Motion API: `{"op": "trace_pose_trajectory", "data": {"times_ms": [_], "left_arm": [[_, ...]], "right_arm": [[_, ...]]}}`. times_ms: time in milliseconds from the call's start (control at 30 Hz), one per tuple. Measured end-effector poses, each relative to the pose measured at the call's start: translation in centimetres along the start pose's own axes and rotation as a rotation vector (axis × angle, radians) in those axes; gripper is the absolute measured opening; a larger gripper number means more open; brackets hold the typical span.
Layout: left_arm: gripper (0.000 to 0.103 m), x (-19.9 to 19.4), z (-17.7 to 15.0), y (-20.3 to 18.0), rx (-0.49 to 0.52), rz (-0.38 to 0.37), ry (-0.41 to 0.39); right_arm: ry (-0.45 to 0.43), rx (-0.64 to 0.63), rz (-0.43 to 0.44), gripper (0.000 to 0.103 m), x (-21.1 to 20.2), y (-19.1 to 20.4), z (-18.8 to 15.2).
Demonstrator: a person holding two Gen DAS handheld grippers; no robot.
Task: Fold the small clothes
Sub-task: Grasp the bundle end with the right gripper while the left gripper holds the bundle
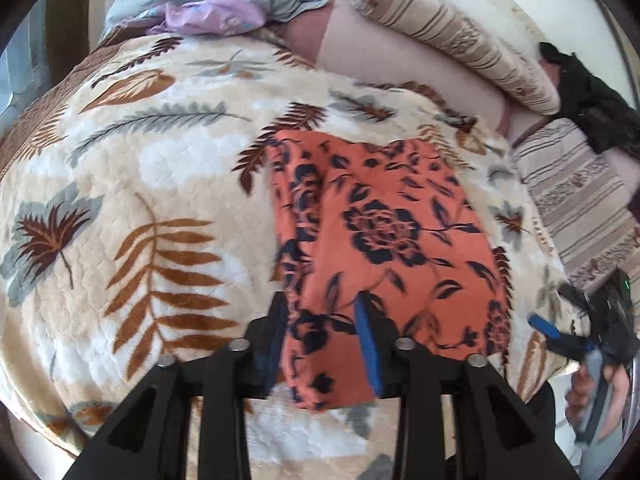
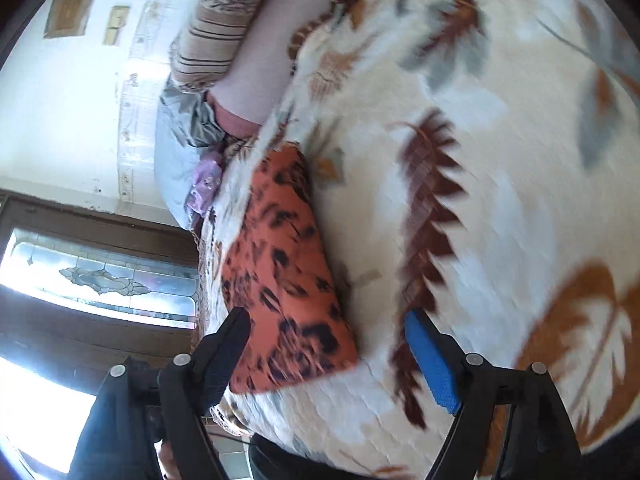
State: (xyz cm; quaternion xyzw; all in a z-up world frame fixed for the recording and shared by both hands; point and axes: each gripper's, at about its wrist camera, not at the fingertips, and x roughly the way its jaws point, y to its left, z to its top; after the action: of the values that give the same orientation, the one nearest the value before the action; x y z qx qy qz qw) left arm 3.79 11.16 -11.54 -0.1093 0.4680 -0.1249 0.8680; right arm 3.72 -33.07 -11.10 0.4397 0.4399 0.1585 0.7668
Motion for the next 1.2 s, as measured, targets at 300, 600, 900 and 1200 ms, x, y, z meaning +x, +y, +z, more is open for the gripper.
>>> {"op": "trace_pose_trajectory", "data": {"times_ms": [300, 600, 900, 1200], "left_arm": [[0.055, 4.6, -2.8, -0.3, 0.019, 0.089, 0.09], [0.055, 1.3, 2.6, -4.6, 0.092, 0.055, -0.048], [0.057, 6.8, 1.3, -3.8, 0.074, 0.12, 0.059], [0.058, 6.7, 1.0, -3.2, 0.067, 0.091, 0.046]], "right_arm": [[0.27, -0.15, -0.058, 0.035, 12.0, 2.6, 2.7], [0.211, -0.197, -0.055, 0.061, 10.4, 4.9, 2.4], [0.265, -0.171, -0.041, 0.033, 14.8, 5.3, 6.9], [0.191, -0.183, -0.046, 0.039, 13.7, 5.7, 7.2]]}}
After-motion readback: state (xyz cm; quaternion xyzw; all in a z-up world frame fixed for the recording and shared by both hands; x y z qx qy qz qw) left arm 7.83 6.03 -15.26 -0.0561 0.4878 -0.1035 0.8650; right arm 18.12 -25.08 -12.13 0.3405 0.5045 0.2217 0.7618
